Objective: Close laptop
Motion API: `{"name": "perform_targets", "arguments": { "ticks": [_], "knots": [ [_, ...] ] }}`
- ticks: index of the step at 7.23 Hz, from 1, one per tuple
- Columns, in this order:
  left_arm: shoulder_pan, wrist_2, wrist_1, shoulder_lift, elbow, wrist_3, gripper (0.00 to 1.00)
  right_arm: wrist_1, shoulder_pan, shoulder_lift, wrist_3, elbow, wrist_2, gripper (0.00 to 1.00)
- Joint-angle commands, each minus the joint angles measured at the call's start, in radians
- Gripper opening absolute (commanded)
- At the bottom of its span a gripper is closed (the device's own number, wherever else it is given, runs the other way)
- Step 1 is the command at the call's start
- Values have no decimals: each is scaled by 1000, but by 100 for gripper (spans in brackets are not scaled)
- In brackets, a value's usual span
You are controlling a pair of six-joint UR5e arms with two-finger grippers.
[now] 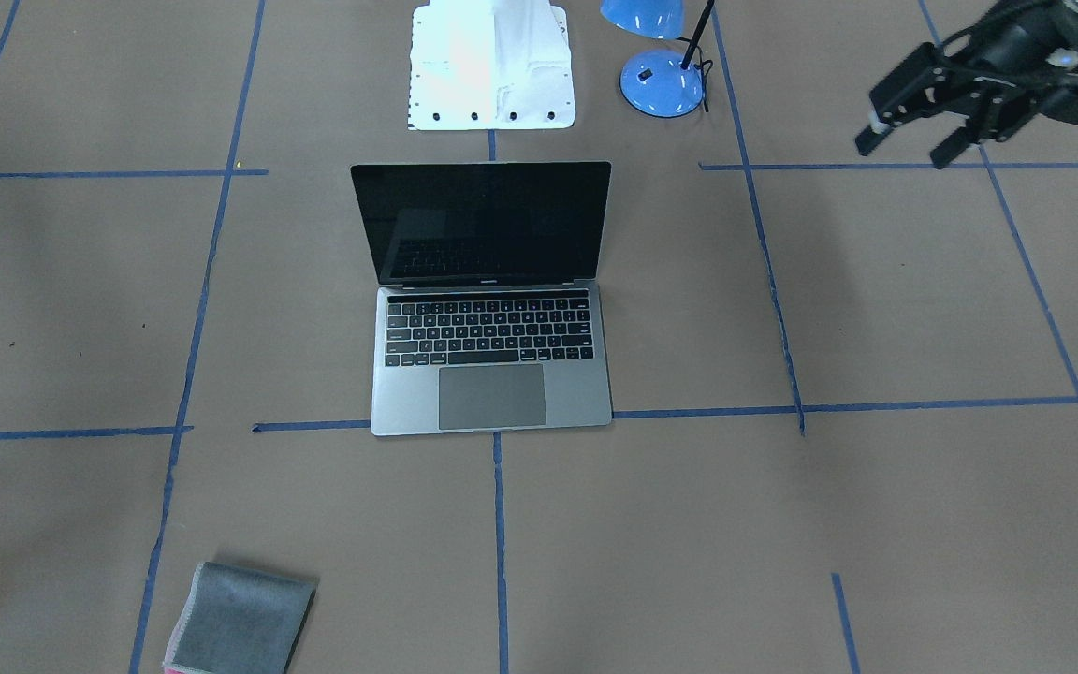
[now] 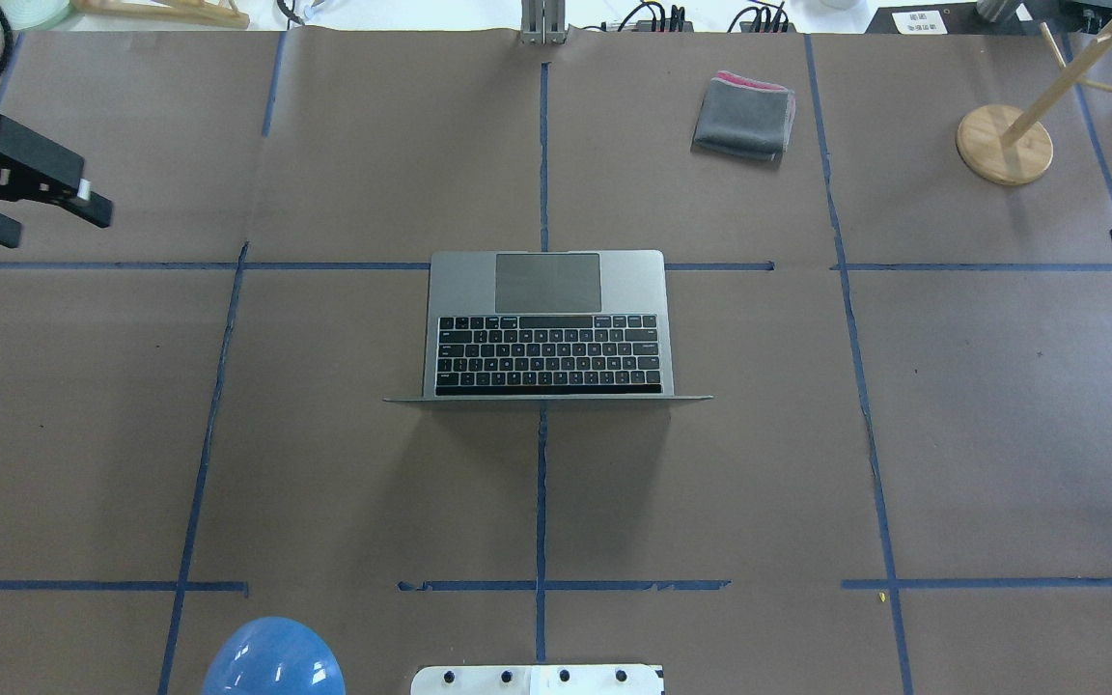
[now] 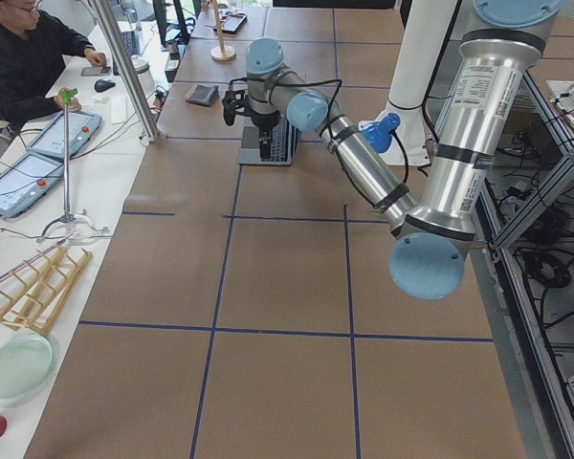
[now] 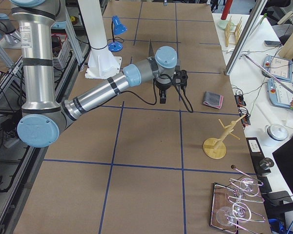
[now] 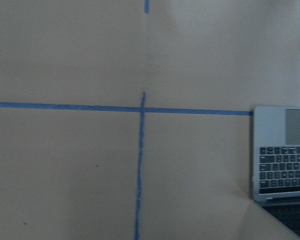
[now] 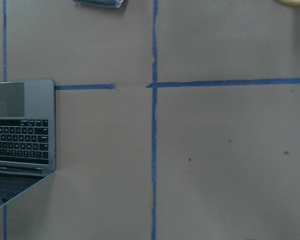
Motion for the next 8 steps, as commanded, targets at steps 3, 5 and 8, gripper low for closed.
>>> {"name": "perform_targets", "arguments": {
  "ticks": [3, 5, 8],
  "knots": [
    [362, 195, -1, -215, -8, -393, 49, 461, -544, 80, 814, 73, -339, 41],
    [437, 232, -1, -244, -7, -418, 3, 486, -700, 116, 843, 75, -416, 5],
    [532, 250, -15, -273, 18, -419, 0, 491, -801, 178, 851, 69, -467, 1]
  ]
}}
